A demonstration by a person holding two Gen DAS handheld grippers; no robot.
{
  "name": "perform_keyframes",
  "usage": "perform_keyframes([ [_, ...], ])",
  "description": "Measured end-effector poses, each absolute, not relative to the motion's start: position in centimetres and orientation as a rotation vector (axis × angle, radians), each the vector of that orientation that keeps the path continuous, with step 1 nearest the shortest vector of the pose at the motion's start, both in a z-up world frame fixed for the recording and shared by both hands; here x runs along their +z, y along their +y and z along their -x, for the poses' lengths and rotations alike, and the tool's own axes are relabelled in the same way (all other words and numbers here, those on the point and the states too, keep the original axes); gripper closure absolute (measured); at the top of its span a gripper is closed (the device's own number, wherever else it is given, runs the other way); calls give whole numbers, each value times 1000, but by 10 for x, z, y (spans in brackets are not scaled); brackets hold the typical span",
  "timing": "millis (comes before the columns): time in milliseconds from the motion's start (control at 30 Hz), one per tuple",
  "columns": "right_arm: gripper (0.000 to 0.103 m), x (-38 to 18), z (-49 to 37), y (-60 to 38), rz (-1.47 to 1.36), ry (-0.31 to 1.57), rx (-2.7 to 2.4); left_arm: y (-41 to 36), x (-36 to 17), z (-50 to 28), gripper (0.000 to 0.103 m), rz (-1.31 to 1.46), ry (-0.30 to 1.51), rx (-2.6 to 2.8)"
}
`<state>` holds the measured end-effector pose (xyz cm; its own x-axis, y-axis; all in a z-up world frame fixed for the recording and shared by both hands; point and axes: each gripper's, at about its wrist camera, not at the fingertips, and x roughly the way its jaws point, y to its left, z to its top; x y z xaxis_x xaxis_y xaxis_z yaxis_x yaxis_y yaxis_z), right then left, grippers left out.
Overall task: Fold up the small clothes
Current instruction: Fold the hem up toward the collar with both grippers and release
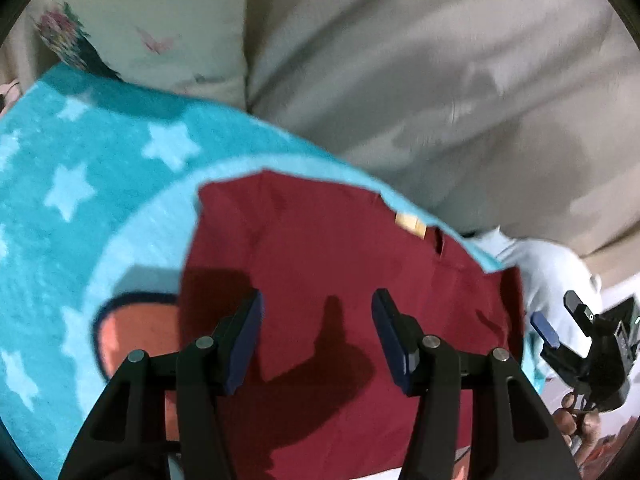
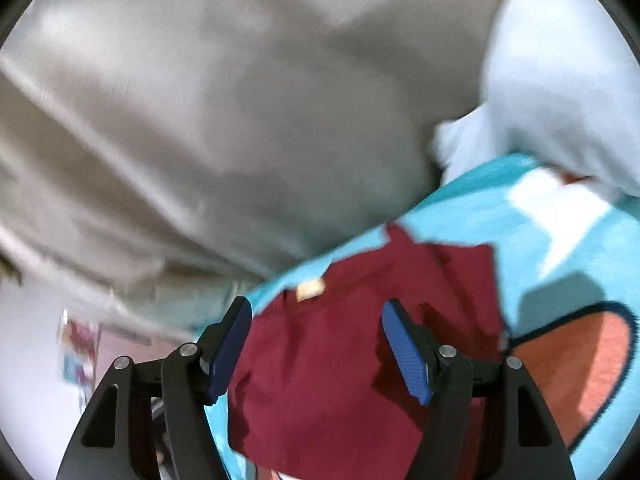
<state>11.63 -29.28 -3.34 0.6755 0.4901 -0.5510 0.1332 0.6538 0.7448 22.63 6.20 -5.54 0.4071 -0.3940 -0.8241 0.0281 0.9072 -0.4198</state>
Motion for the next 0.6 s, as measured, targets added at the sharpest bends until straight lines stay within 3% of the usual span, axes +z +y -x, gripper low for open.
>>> perform_keyframes([
  [167,30,-66,-146,-266,-711,973,214,57,-74,-230,49,276,1114,-252],
  [300,49,-91,-151,-294,-704,977,95,60,-66,-225,49,243,1112,-291],
  [600,40,-55,-68,-327,-742,872,72,73,-54,-162,49,177,1101,-140],
])
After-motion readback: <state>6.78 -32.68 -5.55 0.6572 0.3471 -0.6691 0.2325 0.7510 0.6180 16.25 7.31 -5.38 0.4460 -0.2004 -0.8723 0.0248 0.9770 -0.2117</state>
